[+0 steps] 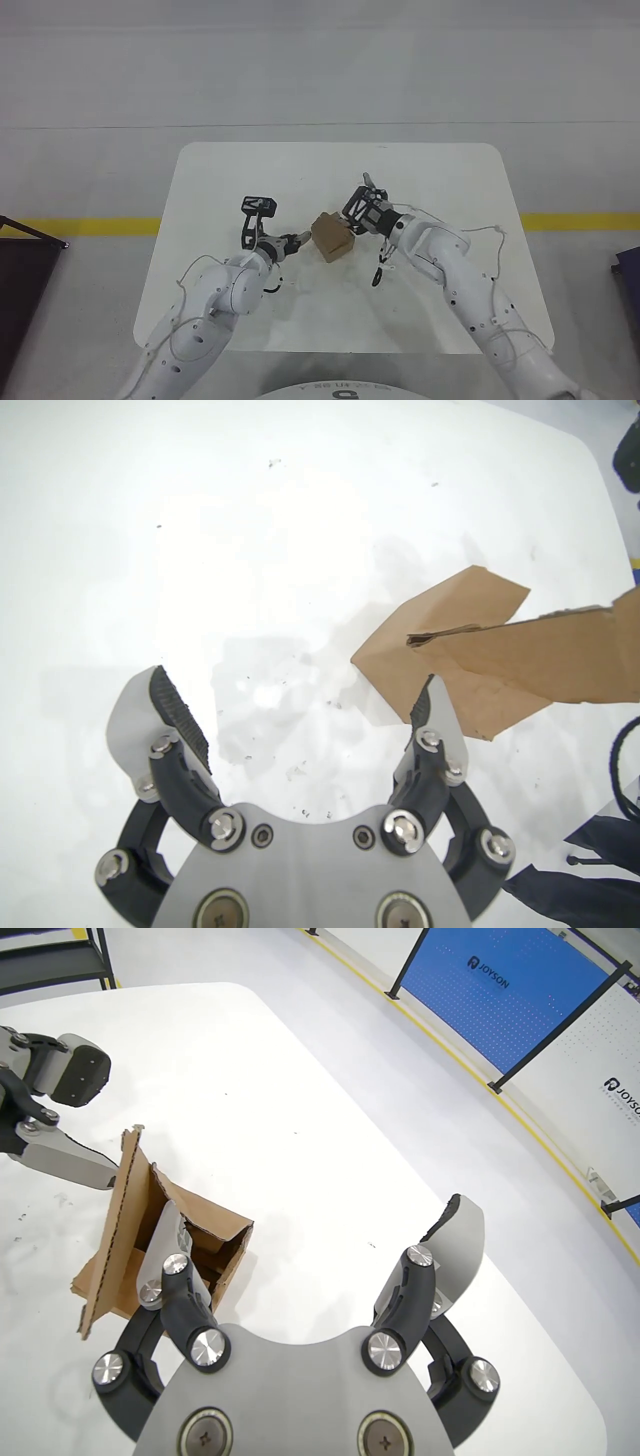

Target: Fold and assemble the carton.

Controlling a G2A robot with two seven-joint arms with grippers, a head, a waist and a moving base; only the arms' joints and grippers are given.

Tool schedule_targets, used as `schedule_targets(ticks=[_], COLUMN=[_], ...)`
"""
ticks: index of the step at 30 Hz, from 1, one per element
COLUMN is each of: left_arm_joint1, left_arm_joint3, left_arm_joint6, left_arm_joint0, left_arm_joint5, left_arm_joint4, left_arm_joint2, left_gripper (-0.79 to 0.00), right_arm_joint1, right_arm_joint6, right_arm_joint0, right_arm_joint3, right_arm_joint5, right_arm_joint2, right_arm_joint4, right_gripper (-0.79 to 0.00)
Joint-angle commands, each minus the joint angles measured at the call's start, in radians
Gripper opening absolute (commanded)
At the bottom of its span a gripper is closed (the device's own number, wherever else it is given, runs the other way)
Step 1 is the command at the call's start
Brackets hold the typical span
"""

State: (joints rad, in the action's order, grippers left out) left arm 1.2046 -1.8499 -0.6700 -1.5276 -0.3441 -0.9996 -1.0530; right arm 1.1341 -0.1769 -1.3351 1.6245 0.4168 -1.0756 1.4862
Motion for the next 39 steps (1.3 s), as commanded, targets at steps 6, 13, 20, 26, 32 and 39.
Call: schedule_targets(ticks=[6, 13, 20, 26, 32, 39], left_arm_joint1=[0.004, 0.015, 0.018, 0.014, 0.015, 0.020], left_arm_joint3=[-0.004, 0.011, 0.017, 0.003, -0.005, 0.001], left_arm_joint6=[-0.010, -0.009, -0.012, -0.017, -0.013, -0.012], left_arm_joint0=[0.015, 0.060, 0.066, 0.037, 0.023, 0.035], left_arm_joint5=[0.013, 0.014, 0.006, 0.007, 0.004, 0.008], left_arm_joint4=[-0.004, -0.006, -0.012, -0.014, -0.010, -0.004], left_arm_joint2=[0.008, 0.034, 0.028, -0.001, -0.013, -0.003], left_gripper=[0.000, 0.000, 0.000, 0.000, 0.000, 0.000], right_arm_joint1=[0.012, 0.022, 0.011, 0.011, 0.031, 0.059], right_arm_joint6=[-0.053, -0.052, -0.012, -0.026, -0.053, -0.087], right_arm_joint0=[0.049, 0.077, 0.032, 0.047, 0.118, 0.196], right_arm_joint3=[-0.070, -0.105, -0.013, 0.013, -0.077, -0.190], right_arm_joint5=[0.021, 0.020, 0.007, 0.003, -0.009, 0.001], right_arm_joint2=[0.049, 0.070, 0.014, 0.006, 0.072, 0.149], right_arm_joint4=[0.014, 0.004, -0.004, 0.010, 0.024, 0.020], right_gripper=[0.000, 0.000, 0.000, 0.000, 0.000, 0.000])
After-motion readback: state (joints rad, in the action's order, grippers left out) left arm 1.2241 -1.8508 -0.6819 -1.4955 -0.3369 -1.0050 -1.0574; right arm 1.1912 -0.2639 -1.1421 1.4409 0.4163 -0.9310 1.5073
